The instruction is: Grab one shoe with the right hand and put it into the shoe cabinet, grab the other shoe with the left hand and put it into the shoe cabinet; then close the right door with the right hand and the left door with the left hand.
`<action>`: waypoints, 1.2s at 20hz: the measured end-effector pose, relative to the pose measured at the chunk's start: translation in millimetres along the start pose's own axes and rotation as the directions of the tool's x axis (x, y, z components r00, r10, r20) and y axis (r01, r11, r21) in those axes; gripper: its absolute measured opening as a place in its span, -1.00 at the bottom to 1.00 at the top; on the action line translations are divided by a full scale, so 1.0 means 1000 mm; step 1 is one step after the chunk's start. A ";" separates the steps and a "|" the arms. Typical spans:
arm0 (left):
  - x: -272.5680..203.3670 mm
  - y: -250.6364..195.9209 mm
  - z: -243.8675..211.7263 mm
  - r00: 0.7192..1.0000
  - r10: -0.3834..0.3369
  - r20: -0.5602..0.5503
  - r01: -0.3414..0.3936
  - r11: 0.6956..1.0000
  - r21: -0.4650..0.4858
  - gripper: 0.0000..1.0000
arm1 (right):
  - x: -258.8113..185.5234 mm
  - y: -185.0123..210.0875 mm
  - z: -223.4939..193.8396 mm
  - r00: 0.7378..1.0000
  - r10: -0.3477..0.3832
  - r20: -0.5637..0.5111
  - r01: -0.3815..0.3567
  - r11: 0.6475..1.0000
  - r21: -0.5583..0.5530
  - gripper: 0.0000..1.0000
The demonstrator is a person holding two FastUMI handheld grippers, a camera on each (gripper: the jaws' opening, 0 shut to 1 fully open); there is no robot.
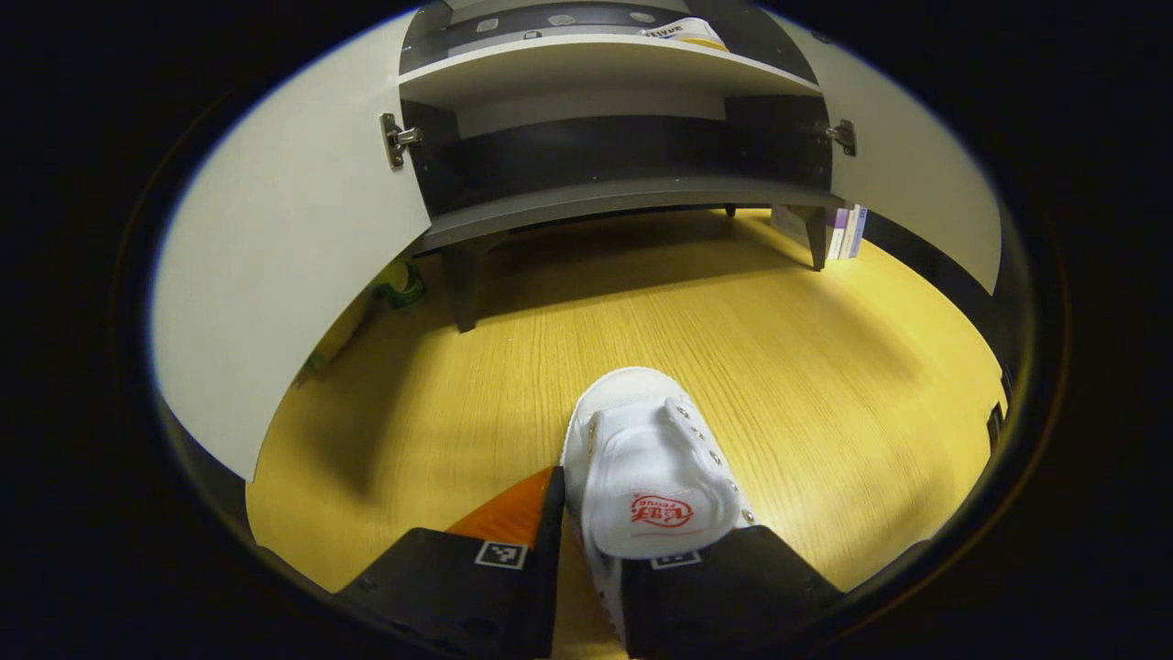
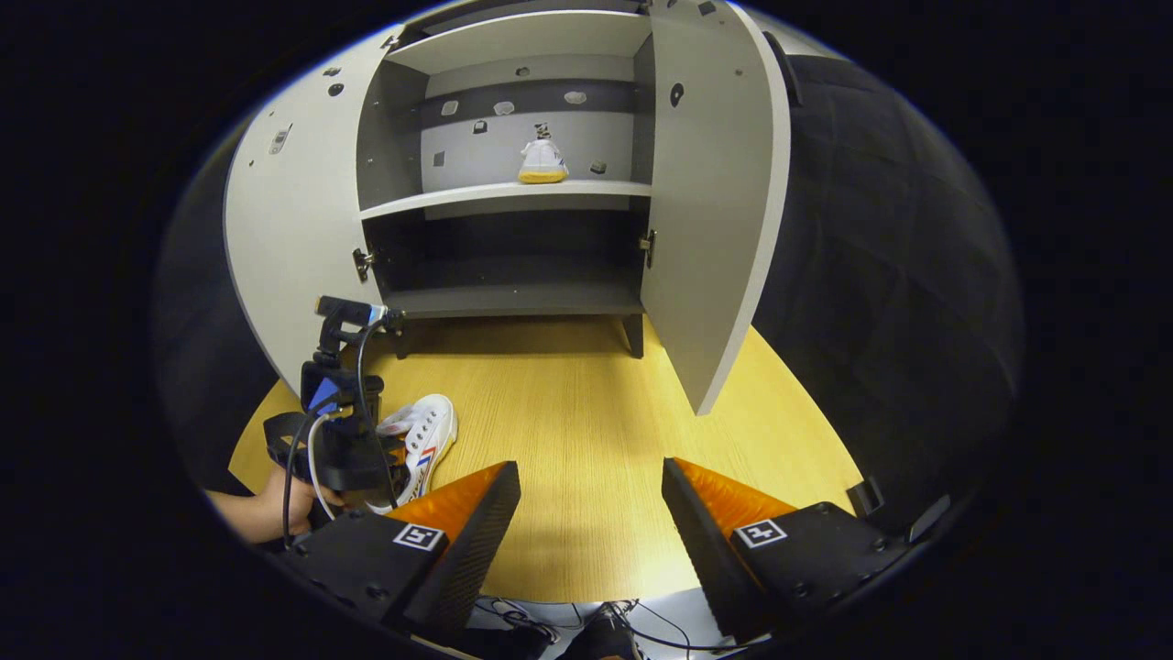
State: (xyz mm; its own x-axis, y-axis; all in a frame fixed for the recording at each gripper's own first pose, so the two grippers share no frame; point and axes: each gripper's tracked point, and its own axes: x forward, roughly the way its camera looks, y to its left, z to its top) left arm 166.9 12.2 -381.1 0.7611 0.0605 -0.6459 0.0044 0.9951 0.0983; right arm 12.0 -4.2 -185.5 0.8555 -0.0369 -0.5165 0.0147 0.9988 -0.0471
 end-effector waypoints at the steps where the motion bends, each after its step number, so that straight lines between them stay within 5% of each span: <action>1: 0.000 0.001 -0.001 1.000 -0.002 -0.005 0.002 1.000 -0.023 -0.50 | 0.000 -0.002 0.002 1.000 0.005 0.005 -0.005 1.000 -0.003 0.97; 6: 0.000 0.005 0.001 0.999 -0.022 -0.044 0.019 0.996 -0.084 -0.82 | -0.003 -0.014 0.004 1.000 0.026 0.008 -0.026 1.000 -0.012 0.97; 10: -0.026 -0.001 0.018 0.999 -0.019 -0.038 0.015 0.993 -0.113 -0.87 | -0.009 -0.024 0.018 0.998 0.051 0.046 -0.050 0.998 -0.035 0.98; 24: -0.160 0.027 0.273 0.975 0.018 0.222 0.014 0.990 -0.144 -0.87 | -0.015 -0.049 0.056 0.972 0.171 0.162 -0.162 0.985 -0.067 0.98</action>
State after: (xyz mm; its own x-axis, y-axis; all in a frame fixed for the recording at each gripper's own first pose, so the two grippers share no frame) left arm 222.3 7.8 -68.8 0.8860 0.0600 -0.4598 -0.0782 0.9967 -0.0206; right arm 27.3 -51.1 -127.4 0.9176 0.1402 -0.3718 -0.1588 0.9871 -0.0197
